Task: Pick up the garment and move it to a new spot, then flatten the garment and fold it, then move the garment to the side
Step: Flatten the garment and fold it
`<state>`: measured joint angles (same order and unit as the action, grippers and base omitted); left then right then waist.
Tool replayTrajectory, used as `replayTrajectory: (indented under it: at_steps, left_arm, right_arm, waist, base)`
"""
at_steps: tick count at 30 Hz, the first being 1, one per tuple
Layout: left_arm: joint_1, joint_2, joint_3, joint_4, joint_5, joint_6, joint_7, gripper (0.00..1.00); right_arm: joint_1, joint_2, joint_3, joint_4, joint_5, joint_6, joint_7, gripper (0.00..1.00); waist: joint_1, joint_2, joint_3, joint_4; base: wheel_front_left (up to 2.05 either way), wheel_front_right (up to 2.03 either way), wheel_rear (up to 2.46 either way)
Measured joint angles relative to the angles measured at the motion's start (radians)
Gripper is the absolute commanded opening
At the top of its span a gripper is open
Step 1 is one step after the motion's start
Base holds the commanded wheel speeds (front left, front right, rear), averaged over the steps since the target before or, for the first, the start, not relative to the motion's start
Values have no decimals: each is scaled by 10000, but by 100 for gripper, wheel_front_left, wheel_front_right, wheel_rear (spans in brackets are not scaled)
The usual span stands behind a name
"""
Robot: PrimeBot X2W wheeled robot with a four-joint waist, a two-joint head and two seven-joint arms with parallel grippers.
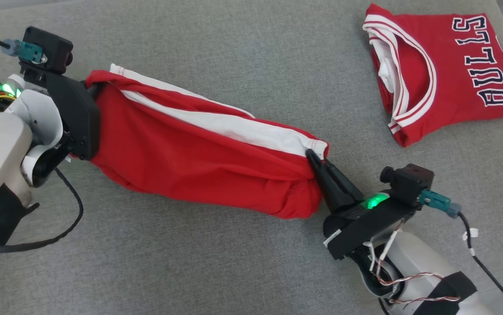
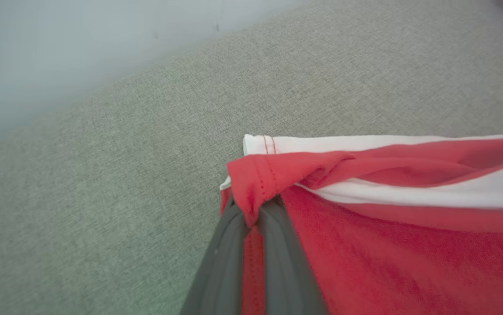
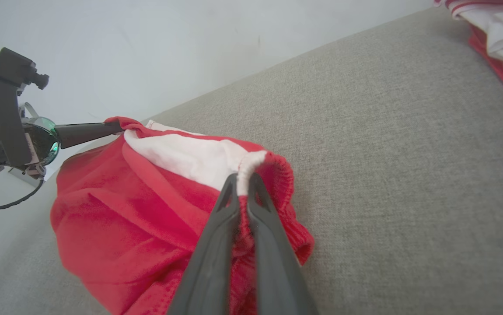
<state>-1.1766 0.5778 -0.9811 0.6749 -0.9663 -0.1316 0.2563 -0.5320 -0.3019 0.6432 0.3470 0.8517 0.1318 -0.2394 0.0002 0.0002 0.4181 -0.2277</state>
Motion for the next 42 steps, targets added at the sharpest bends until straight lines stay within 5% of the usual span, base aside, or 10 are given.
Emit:
replayTrajectory:
  at_steps: [5, 7, 8, 9, 10, 11, 18, 28, 34, 42]
  left_arm:
    - [-127, -17, -525, 316, -222, 2, -533, 0]
    - [-126, -27, -796, 372, -337, 0, -1174, 0]
    - [-125, -25, -890, 405, -399, 0, -1333, 43]
    - [-119, -33, -984, 437, -468, 2, -1501, 49]
    - [-113, -44, -1060, 458, -577, 0, -1707, 75]
    - [-104, -73, -1114, 506, -706, 0, -1871, 100]
    - [357, -113, -1521, 575, -1233, 2, -3166, 100]
    - [1526, 21, -1544, 474, -1496, 2, -5079, 100]
    - [2238, -211, -186, 151, -639, 278, -5189, 100]
    - [3852, -876, 1561, 199, 575, 343, -5189, 100]
  right_arm:
    - [-215, 305, 178, 222, -150, 0, -77, 0]
    - [-221, 378, 111, 357, -196, 0, -119, 9]
    - [-221, 385, 73, 408, -240, 0, -148, 36]
    - [-220, 391, 13, 485, -278, 0, -165, 44]
    - [-211, 395, -35, 543, -316, 0, -171, 89]
    - [-190, 399, -65, 581, -326, 0, -174, 100]
    - [404, 384, -857, 510, -650, 0, -209, 100]
    - [2392, 890, -3822, -1252, -3377, 0, -221, 100]
    - [3613, 1651, -5010, -2263, -4903, 0, -219, 100]
    - [4754, 2428, -5988, -2731, -5097, 0, -221, 100]
  waist:
    - [0, 0, 117, -168]
    - [-2, 0, 26, -185]
    - [-2, 0, -25, -180]
    - [-3, 0, -84, -172]
    - [-3, 0, -147, -164]
    - [-2, 0, -215, -153]
    - [-3, -1, -790, -5]
    - [-4, -3, -1648, 320]
    - [-5, -3, -1892, 534]
    - [-4, -3, -1905, 578]
  base:
    - [0, 0, 0]
    - [0, 0, 0]
    - [0, 0, 0]
    - [0, 0, 0]
    - [0, 0, 0]
    - [0, 0, 0]
    - [0, 0, 0]
    - [0, 0, 0]
    - [0, 0, 0]
    - [0, 0, 0]
